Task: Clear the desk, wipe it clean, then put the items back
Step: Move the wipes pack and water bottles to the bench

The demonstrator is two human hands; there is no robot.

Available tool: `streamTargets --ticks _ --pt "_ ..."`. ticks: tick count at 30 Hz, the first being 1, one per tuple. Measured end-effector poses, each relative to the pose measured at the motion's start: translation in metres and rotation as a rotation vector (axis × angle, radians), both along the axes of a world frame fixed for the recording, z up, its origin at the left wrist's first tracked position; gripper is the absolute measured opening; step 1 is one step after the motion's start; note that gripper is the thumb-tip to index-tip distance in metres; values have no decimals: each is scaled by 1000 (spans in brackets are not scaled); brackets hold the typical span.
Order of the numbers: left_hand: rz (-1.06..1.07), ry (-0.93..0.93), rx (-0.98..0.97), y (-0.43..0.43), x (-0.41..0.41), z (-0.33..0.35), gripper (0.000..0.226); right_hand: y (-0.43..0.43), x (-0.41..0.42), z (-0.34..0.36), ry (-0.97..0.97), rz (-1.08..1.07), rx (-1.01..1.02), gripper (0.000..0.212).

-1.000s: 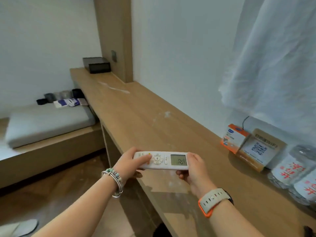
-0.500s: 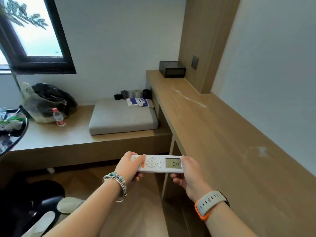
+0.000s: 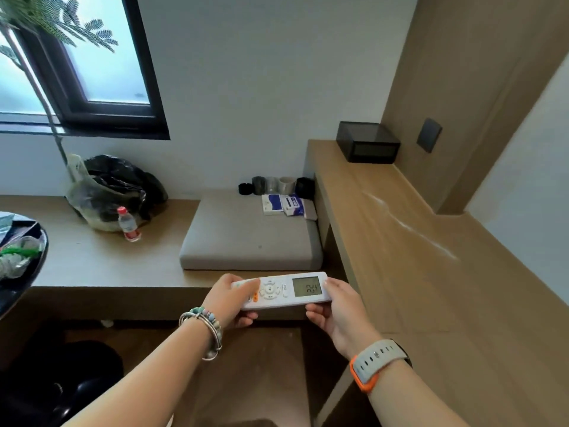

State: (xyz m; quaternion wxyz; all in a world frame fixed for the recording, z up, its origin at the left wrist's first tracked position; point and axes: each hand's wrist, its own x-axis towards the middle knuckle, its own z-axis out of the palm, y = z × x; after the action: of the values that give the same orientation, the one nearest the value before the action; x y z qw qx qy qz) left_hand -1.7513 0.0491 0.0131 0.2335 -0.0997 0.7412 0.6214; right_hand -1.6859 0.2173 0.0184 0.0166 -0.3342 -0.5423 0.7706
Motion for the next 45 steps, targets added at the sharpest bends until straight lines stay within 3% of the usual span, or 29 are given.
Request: streamTargets --ticks 7,13,19,33,45 --pt "-481 295 -395 -21 -119 -15 49 -12 -132 -13 -32 60 62 21" --pt "-628 387 -590 -47 -244 -7 57 -37 -260 -13 -45 67 33 21" --pt "-573 324 -600 -47 -341 -21 51 -44 -357 -15 -28 89 -82 20" --pt "-156 -22 -537 74 -555 -117 36 86 -563 -120 -322 79 23 11" --pt "34 -229 -669 147 -660 -243 50 141 -651 -230 -517 107 113 11"
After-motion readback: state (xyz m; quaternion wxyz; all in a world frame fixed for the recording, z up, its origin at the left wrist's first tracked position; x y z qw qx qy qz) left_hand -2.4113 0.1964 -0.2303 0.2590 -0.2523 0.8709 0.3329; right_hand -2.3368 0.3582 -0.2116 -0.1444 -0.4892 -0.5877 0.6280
